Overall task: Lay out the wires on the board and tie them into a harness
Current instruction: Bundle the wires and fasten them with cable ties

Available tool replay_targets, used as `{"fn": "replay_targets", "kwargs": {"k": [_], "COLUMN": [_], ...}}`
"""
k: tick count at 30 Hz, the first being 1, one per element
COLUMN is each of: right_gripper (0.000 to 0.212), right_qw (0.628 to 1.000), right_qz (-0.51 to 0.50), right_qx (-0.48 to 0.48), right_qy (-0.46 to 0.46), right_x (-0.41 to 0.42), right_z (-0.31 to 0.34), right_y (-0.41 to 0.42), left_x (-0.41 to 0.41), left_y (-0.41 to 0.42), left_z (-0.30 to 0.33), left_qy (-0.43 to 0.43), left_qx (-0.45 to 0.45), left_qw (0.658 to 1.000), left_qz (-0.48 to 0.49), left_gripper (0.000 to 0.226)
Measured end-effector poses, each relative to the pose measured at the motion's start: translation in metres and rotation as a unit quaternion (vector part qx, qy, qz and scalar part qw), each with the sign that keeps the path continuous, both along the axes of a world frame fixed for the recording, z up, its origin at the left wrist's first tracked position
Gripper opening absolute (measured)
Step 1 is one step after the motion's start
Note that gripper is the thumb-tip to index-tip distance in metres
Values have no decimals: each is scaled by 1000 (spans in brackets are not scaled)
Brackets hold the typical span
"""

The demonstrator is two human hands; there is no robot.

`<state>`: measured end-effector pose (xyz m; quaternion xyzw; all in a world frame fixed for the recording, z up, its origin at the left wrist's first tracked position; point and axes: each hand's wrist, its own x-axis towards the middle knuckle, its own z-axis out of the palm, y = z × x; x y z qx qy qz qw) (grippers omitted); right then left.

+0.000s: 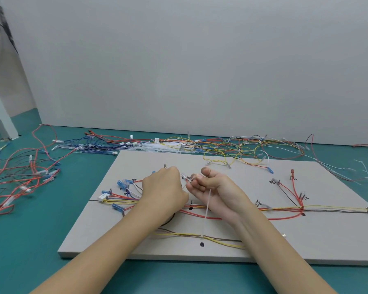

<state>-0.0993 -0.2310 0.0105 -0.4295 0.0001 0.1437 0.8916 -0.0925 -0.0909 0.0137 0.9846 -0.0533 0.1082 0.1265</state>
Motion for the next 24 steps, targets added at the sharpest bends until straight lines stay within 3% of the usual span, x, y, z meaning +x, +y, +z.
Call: {"fn": "replay_targets", "kwargs": {"k": [4,7,9,12,15,16,19,21,24], "right_gripper": [27,16,15,15,14,14,17,18,18], "right_qw": [1000,995,996,989,981,978,973,971,967], "right_qz": [6,-2,-40,-86,-116,-129,-149,-153,-148], "right_qx": [16,71,1,-117,-155,-165,-175,-182,-206], "right_qy": [-7,-73,-84,-22,-17,-18,-18,-7,10], "right_x": [-2,3,6,8,10,11,12,12,11], "right_z": [4,20,21,2,0,1,4,4,4], "right_y": [0,-21,-29,-27,-27,-29,-34,-35,-35], "left_x": [3,2,0,6,22,29,64,92,122], "left_y": [5,7,5,9,31,39,61,76,91], "left_z": [-4,-5,-4,4,12,12,2,-7,-17], "left_qy": [7,3,5,58,179,184,66,6,26], "left_qx": [-27,-34,-18,4,-124,-169,-234,-204,-70], "left_qw": [1000,999,1000,998,971,959,963,977,997], "left_qz": [5,1,-9,-35,-104,-136,-120,-58,-13], "left_gripper": [9,4,4,13,48,56,56,44,40]}}
